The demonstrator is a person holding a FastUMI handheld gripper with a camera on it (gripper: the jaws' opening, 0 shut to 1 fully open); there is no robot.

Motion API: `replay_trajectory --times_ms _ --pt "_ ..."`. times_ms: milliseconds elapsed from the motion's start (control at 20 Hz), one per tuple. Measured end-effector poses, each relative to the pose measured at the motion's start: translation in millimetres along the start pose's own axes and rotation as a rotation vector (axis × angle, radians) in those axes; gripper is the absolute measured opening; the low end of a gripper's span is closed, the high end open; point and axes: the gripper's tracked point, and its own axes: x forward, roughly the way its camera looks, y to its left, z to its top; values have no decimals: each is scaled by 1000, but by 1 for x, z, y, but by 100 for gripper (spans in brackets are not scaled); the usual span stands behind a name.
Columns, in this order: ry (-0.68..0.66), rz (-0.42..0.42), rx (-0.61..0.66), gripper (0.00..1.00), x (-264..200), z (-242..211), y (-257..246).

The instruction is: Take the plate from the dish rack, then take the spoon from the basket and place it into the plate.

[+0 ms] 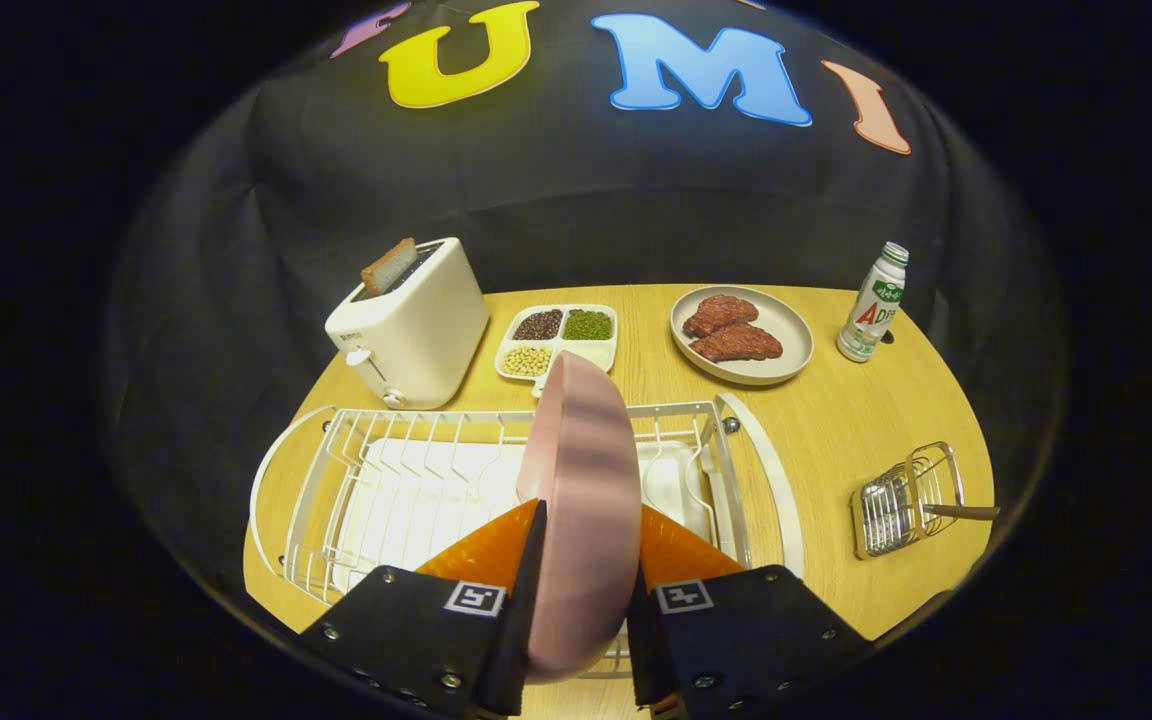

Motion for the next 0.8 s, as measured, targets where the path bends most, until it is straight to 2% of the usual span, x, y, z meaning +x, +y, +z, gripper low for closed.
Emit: replay_trajectory --times_ms 150,350,650,800 --pt "18 -56 13 34 -3 -1 -8" --pt "-35 -134 -3 28 -6 15 -16" --pt "-79 -262 -259 28 -17 41 1" --pt "-89 -279 -324 28 -27 50 13"
